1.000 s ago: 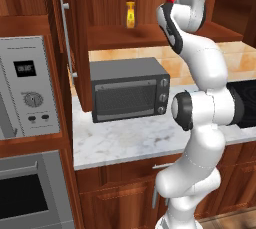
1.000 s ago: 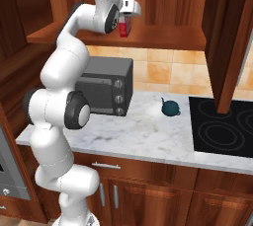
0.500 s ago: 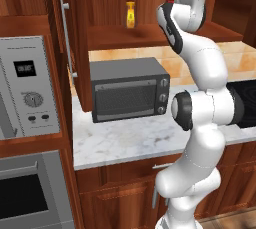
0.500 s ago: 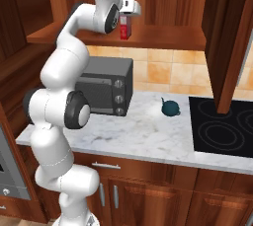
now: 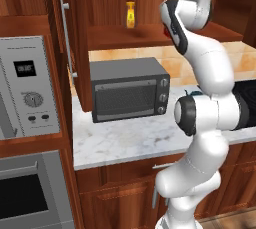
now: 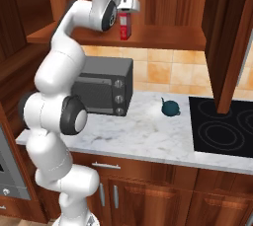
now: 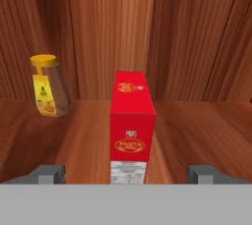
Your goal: Pick the bar and boxed food from the counter and place them in the cabinets closest to them.
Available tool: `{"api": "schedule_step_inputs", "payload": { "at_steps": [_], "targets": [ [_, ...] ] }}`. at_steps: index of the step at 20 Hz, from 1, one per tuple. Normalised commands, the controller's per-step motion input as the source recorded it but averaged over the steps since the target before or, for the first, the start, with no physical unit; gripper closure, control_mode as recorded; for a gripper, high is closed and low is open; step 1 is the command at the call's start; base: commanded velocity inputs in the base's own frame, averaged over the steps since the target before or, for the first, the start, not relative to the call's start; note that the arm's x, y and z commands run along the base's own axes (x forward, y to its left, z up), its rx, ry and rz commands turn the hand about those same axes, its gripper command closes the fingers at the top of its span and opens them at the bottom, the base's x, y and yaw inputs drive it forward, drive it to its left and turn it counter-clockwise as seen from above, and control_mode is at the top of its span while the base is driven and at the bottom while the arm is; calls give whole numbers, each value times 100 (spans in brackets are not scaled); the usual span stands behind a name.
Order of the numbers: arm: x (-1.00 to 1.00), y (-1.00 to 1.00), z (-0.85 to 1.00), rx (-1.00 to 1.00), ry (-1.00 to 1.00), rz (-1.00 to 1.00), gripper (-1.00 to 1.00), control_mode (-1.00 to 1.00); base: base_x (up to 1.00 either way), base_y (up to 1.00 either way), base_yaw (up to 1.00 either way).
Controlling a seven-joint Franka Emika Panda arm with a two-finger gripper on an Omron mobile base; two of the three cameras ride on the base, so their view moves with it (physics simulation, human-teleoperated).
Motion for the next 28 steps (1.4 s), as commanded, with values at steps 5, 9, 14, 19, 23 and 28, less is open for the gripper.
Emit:
{"api": "schedule_step_inputs", "payload": {
  "at_steps": [5,9,14,19,23,28],
  "targets": [
    [-96,3,-11,-6,-1,3,-100,-100,0,0,0],
    [-100,21,-30,-13,2,5,-100,-100,0,0,0],
    [-100,24,-33,-10,1,2,-100,-100,0,0,0],
    [-100,8,-43,-3,-2,0,-100,-100,0,0,0],
    [-100,0,-34,-2,-7,0,-100,-100,0,0,0],
    [-100,-1,-16,0,-13,0,-100,-100,0,0,0]
  ]
}}
